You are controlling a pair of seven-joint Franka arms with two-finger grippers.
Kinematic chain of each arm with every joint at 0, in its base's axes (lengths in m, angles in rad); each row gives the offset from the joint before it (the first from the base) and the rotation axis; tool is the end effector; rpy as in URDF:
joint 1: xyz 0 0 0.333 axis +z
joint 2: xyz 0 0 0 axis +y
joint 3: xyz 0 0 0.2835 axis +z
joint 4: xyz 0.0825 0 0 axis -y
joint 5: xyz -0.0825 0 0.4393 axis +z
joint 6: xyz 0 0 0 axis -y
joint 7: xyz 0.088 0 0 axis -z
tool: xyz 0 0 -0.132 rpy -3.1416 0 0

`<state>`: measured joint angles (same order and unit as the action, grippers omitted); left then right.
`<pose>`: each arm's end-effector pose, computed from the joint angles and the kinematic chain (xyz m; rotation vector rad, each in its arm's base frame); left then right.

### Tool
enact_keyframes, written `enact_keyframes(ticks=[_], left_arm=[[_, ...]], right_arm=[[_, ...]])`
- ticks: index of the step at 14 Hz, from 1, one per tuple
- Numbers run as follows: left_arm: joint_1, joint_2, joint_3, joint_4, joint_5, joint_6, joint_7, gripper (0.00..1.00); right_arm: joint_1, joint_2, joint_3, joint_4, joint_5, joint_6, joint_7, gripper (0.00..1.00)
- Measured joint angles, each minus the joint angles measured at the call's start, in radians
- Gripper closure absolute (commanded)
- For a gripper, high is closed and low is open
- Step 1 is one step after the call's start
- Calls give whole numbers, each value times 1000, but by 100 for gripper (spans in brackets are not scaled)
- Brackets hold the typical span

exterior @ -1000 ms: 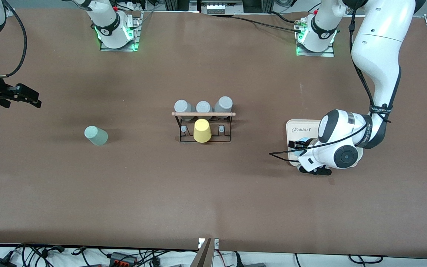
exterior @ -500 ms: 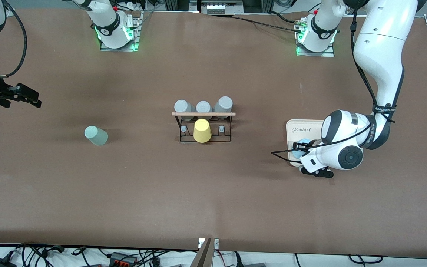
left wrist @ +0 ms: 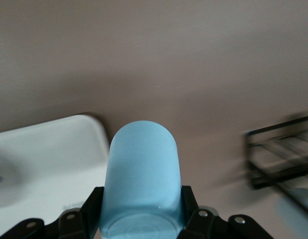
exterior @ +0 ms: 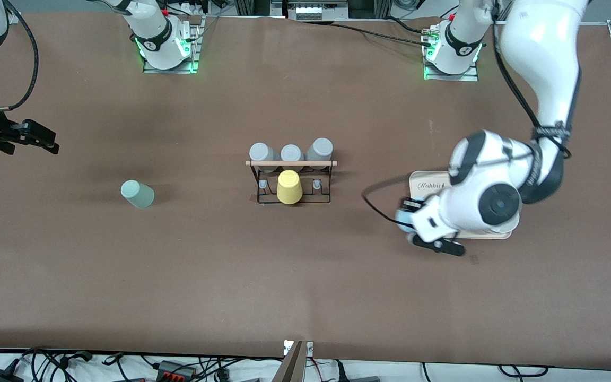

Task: Hang scattered cups on rack with three cups
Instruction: 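Carry the blue cup to the rack and set it beside the yellow cup, then open the left gripper and withdraw it toward the tray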

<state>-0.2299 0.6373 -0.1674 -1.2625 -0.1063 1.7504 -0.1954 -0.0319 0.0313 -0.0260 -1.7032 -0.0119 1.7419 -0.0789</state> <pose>0.6910 -0.2793 0.3112 2.9648 -0.2229 -0.2901 0.6261 -0.0375 0.4923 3.1283 0.0360 0.0102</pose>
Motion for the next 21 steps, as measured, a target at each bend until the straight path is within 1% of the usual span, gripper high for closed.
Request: enact_keyframes(ticks=[3, 5, 12, 16, 17, 18, 21], left_arm=[[-135, 15, -2, 95, -61, 7, -323, 99], [-184, 34, -1, 117, -76, 21, -432, 97], [-208, 75, -1, 118, -120, 24, -468, 97], [-248, 128, -1, 115, -135, 28, -473, 94], [-251, 138, -1, 115, -135, 37, -473, 80], [-251, 149, -1, 115, -135, 50, -474, 1], [-250, 186, 4, 114, -135, 108, -485, 0]], right_arm=[[0, 0, 0, 0, 0, 0, 0, 0], [0, 0, 0, 0, 0, 1, 0, 0], [-1, 0, 0, 0, 0, 2, 0, 0], [-2, 0, 0, 0, 0, 3, 0, 0], [-2, 0, 0, 0, 0, 3, 0, 0], [-2, 0, 0, 0, 0, 3, 0, 0], [-2, 0, 0, 0, 0, 3, 0, 0]])
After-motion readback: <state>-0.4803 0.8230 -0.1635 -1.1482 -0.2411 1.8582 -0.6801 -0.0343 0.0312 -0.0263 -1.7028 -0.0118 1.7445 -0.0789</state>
